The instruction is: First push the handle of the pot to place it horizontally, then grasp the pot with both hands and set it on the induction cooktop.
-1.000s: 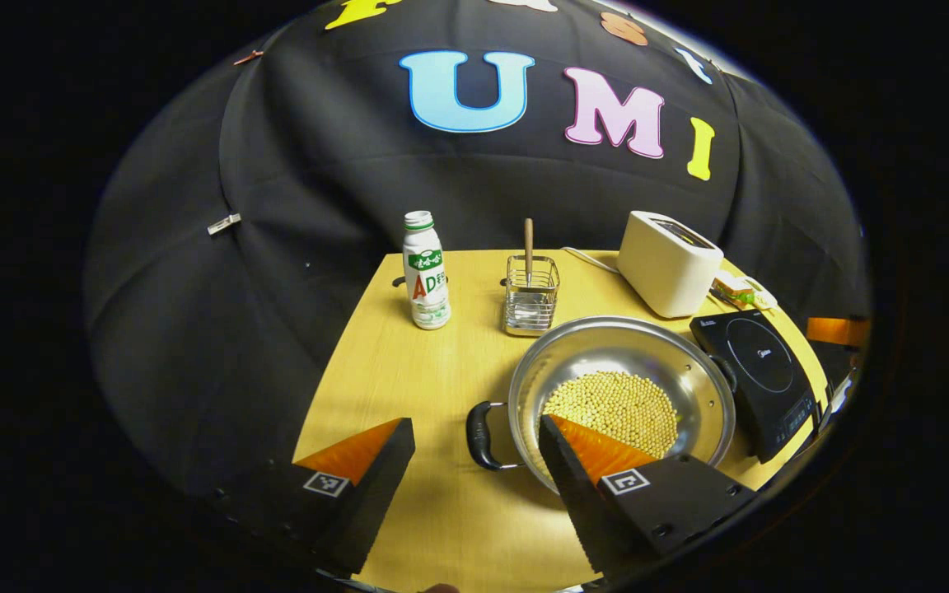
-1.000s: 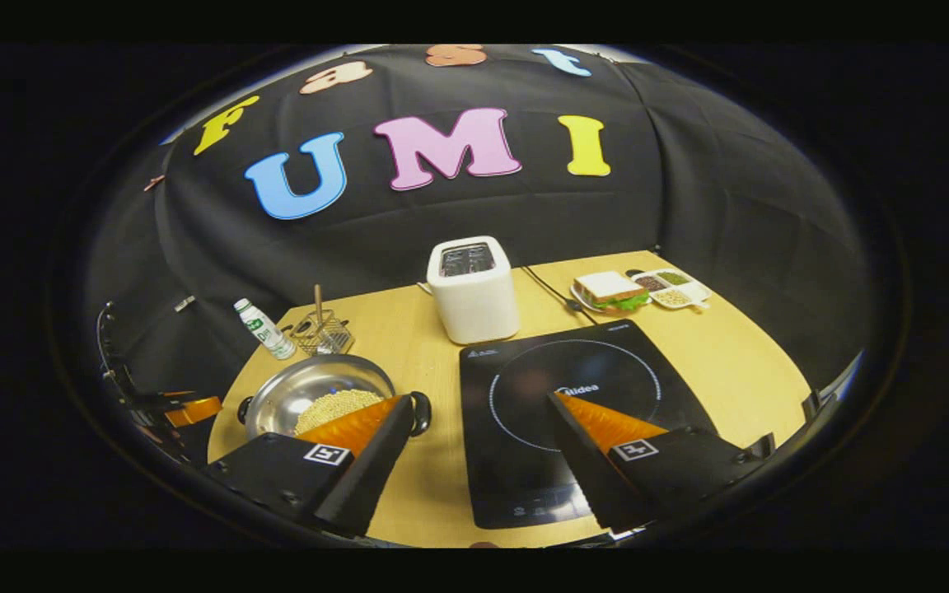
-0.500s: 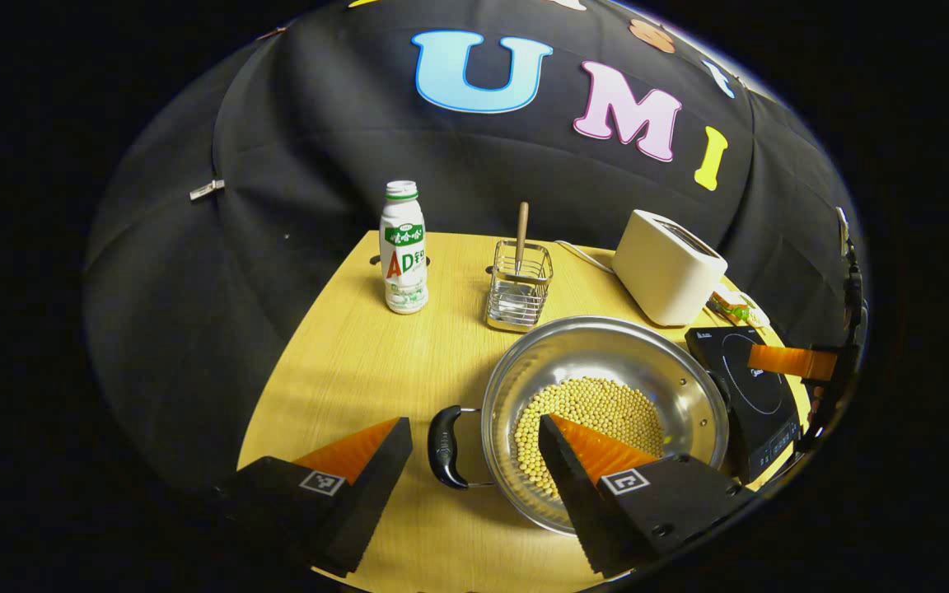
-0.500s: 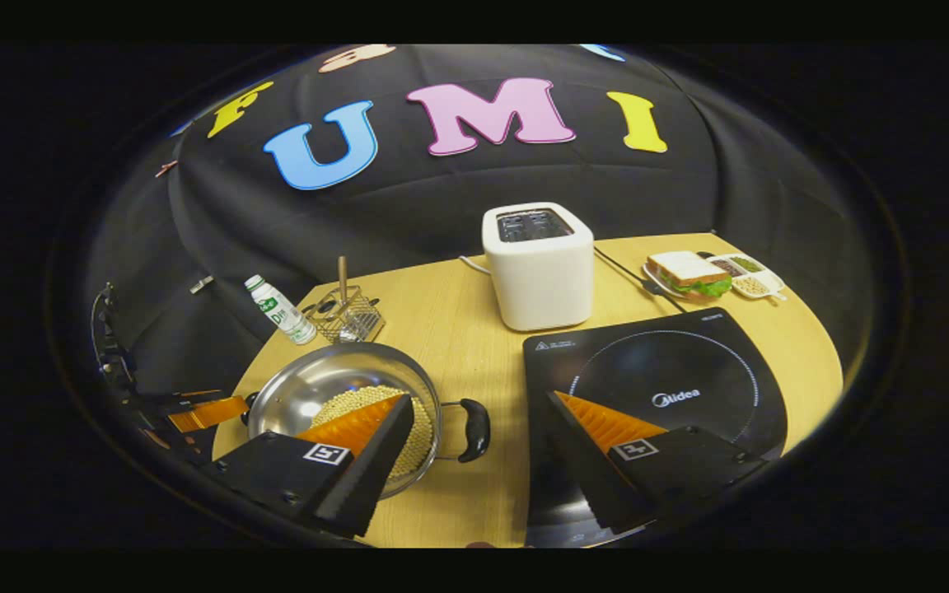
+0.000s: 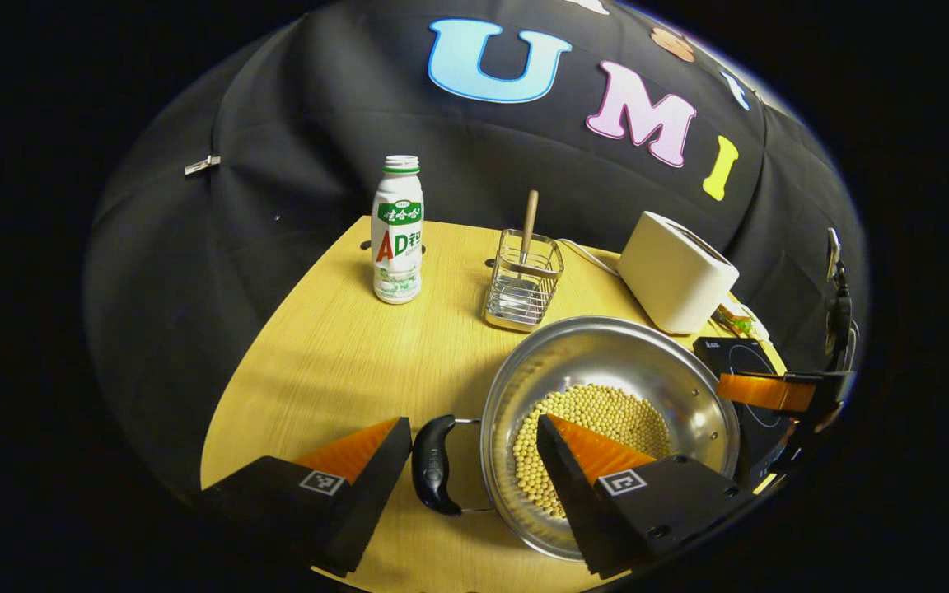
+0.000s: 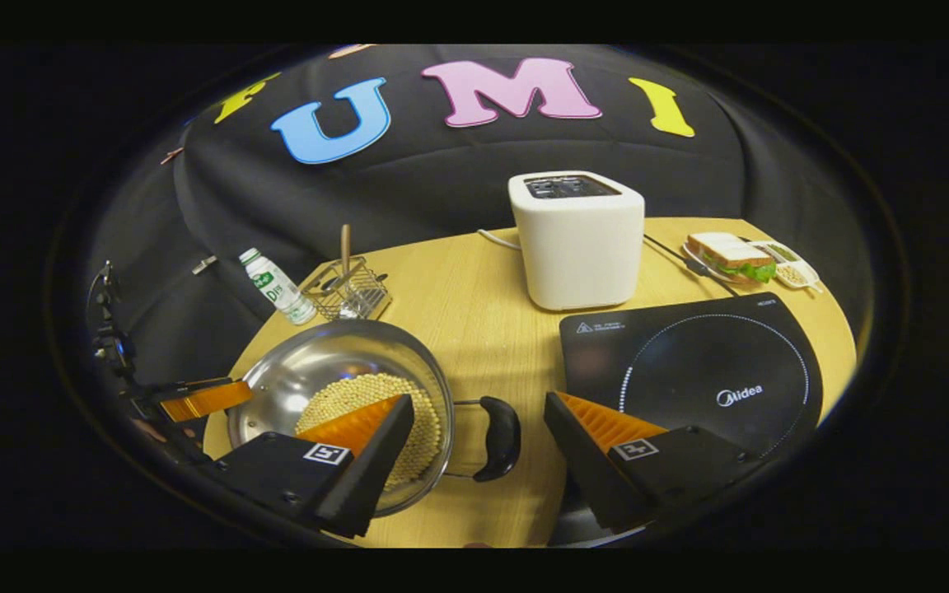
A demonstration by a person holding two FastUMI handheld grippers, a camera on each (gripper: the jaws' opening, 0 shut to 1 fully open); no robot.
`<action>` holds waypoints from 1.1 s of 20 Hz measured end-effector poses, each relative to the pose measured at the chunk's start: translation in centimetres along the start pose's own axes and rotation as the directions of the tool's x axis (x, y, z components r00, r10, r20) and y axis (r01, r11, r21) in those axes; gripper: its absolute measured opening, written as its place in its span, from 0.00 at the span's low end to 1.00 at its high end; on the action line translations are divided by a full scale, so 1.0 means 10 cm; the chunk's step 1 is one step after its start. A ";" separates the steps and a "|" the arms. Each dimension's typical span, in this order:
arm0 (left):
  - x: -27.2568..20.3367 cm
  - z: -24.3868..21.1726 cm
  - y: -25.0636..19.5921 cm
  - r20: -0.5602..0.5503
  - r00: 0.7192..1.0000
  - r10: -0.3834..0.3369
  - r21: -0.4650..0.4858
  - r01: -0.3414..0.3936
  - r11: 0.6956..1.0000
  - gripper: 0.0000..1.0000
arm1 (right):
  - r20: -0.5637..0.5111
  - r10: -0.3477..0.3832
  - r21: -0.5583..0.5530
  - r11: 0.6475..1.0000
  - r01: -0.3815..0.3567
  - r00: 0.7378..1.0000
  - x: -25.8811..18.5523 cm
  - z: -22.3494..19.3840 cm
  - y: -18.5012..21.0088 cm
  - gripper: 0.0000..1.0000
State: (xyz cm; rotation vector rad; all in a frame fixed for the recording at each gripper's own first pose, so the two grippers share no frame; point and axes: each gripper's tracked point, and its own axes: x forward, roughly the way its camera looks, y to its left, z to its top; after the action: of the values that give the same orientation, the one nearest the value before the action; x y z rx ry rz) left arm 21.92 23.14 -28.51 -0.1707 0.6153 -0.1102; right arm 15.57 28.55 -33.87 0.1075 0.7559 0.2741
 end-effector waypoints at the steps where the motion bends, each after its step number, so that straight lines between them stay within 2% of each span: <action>1: 0.04 -0.03 -0.02 -0.004 1.000 -0.007 -0.010 0.007 1.000 0.95 | -0.001 0.003 -0.007 1.000 -0.003 1.000 0.03 -0.02 0.01 1.00; 5: 0.17 -0.15 -0.02 -0.025 1.000 -0.017 -0.031 0.016 0.999 0.96 | -0.030 0.019 -0.006 1.000 -0.020 0.999 0.15 -0.17 0.10 0.99; 11: 0.33 -0.28 0.01 -0.048 0.999 -0.026 -0.097 0.022 0.995 0.96 | -0.056 0.003 0.001 1.000 -0.003 0.998 0.21 -0.35 0.13 0.99; 12: 0.36 -0.30 0.00 -0.057 0.998 -0.033 -0.096 0.027 0.995 0.96 | -0.055 -0.007 -0.010 1.000 0.006 0.998 0.20 -0.35 0.11 0.94; 13: 0.39 -0.31 0.00 -0.063 0.997 -0.036 -0.091 0.031 0.995 0.96 | -0.045 -0.019 -0.021 1.000 0.018 0.999 0.20 -0.34 0.11 1.00; 14: 0.42 -0.32 0.00 -0.066 0.997 -0.041 -0.088 0.035 0.995 0.95 | -0.036 -0.032 -0.031 0.999 0.031 0.999 0.21 -0.35 0.09 0.99; 15: 0.43 -0.30 0.00 -0.063 0.997 -0.044 -0.086 0.038 0.996 0.95 | -0.033 -0.044 -0.037 0.998 0.042 0.998 0.20 -0.35 0.08 0.91; 16: 0.45 -0.31 0.00 -0.062 0.997 -0.044 -0.083 0.039 0.996 0.94 | -0.031 -0.050 -0.042 0.998 0.048 0.998 0.22 -0.35 0.08 0.97; 18: 0.48 -0.31 0.06 -0.071 0.997 -0.035 -0.071 0.030 0.997 0.93 | -0.029 -0.055 -0.041 0.998 0.053 0.998 0.24 -0.34 0.07 0.96; 19: 0.49 -0.34 0.08 -0.080 0.996 -0.030 -0.068 0.025 0.997 0.92 | -0.029 -0.053 -0.038 0.998 0.052 0.998 0.26 -0.33 0.08 0.94; 20: 0.50 -0.35 0.09 -0.080 0.996 -0.029 -0.063 0.024 0.998 0.90 | -0.034 -0.049 -0.030 0.998 0.048 0.998 0.25 -0.34 0.10 0.80; 21: 0.49 -0.33 0.12 -0.074 0.997 -0.027 -0.058 0.023 0.998 0.85 | -0.037 -0.050 -0.024 0.999 0.049 0.998 0.25 -0.35 0.12 0.84; 22: 0.50 -0.34 0.14 -0.075 0.997 -0.024 -0.055 0.020 0.998 0.82 | -0.037 -0.060 -0.028 0.998 0.059 0.998 0.25 -0.35 0.12 0.84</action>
State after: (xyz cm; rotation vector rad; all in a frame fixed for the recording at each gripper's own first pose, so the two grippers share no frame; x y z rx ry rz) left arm 24.08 23.30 -34.32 -0.2265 0.6918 -0.1222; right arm 14.67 30.43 -37.83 0.0547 0.7917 0.2305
